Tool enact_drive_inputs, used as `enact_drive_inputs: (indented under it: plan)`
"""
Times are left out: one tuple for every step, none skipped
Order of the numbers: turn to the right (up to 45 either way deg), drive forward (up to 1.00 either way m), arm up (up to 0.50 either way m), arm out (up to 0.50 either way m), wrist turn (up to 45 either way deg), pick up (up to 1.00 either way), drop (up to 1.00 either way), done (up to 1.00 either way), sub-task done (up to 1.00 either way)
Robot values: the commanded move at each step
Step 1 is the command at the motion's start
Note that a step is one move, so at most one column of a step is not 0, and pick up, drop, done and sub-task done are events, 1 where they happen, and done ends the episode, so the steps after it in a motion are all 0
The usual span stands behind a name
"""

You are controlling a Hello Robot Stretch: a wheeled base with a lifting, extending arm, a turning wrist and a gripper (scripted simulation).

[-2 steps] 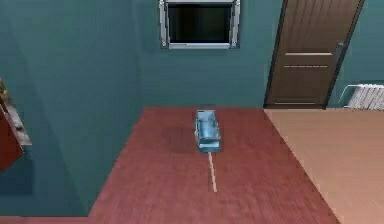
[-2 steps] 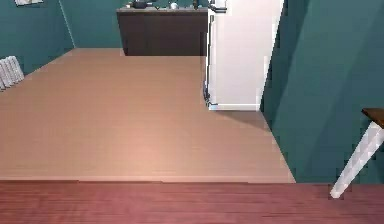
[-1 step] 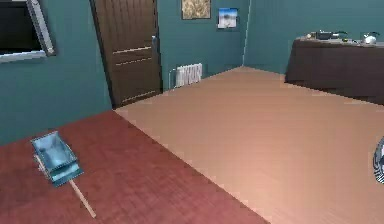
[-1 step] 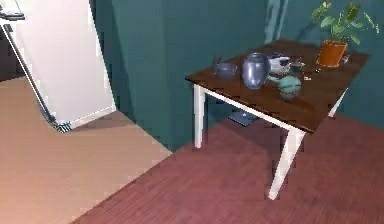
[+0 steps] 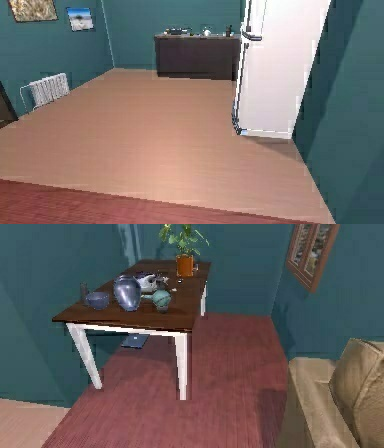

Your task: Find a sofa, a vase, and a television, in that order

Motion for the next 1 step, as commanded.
enact_drive_inputs:
  plan:
    - [0.0,0.1,0.0,0.0,0.0,0.0,0.0,0.0,0.0]
